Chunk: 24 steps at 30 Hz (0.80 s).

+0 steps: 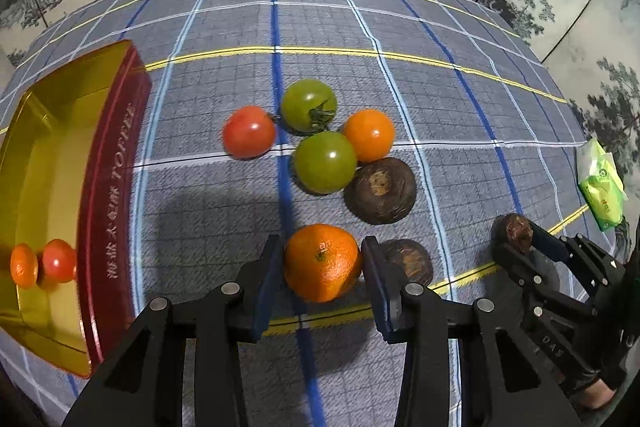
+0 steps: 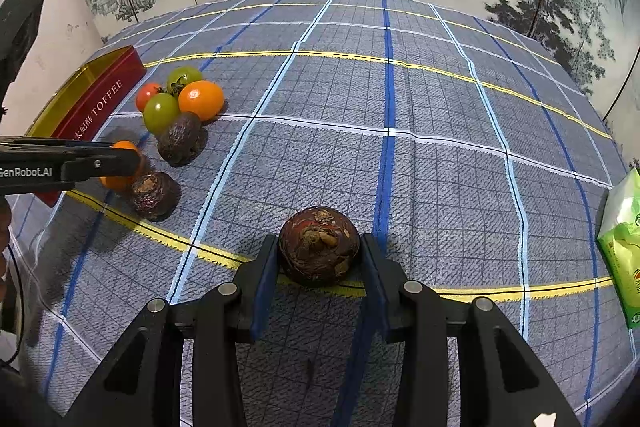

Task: Organize fruits
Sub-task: 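Grasp a second tangerine with the left gripper while the right gripper holds the brown fruit, then carry the tangerine with the left gripper over the tin box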

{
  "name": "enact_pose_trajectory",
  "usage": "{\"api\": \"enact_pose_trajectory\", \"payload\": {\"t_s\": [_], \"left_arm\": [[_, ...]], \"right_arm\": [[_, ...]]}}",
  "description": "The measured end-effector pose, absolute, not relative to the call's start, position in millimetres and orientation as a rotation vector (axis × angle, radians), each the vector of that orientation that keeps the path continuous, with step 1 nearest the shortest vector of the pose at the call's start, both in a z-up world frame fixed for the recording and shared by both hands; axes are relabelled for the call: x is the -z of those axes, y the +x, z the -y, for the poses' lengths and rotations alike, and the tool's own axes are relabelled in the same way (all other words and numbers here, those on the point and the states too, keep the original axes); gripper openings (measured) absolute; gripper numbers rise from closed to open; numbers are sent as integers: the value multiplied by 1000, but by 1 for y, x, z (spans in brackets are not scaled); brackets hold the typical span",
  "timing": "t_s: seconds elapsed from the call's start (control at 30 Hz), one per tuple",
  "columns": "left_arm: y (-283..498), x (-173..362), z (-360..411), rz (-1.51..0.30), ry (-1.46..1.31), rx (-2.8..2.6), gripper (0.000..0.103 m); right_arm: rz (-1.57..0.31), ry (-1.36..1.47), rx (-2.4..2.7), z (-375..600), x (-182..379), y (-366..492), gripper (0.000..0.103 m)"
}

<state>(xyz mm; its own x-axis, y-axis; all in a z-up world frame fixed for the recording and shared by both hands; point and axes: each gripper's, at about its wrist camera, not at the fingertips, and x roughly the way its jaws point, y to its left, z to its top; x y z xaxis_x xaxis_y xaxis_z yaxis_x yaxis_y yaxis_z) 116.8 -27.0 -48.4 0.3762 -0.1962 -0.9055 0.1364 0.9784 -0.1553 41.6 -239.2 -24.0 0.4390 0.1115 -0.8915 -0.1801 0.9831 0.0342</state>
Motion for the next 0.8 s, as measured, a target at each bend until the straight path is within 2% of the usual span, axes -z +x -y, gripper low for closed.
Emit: {"api": "enact_pose_trajectory", "payload": {"t_s": [0.8], "left_arm": [[98, -2, -32, -1050, -23, 109, 41]], "right_arm": [[-1117, -96, -165, 235, 25, 44, 38]]}}
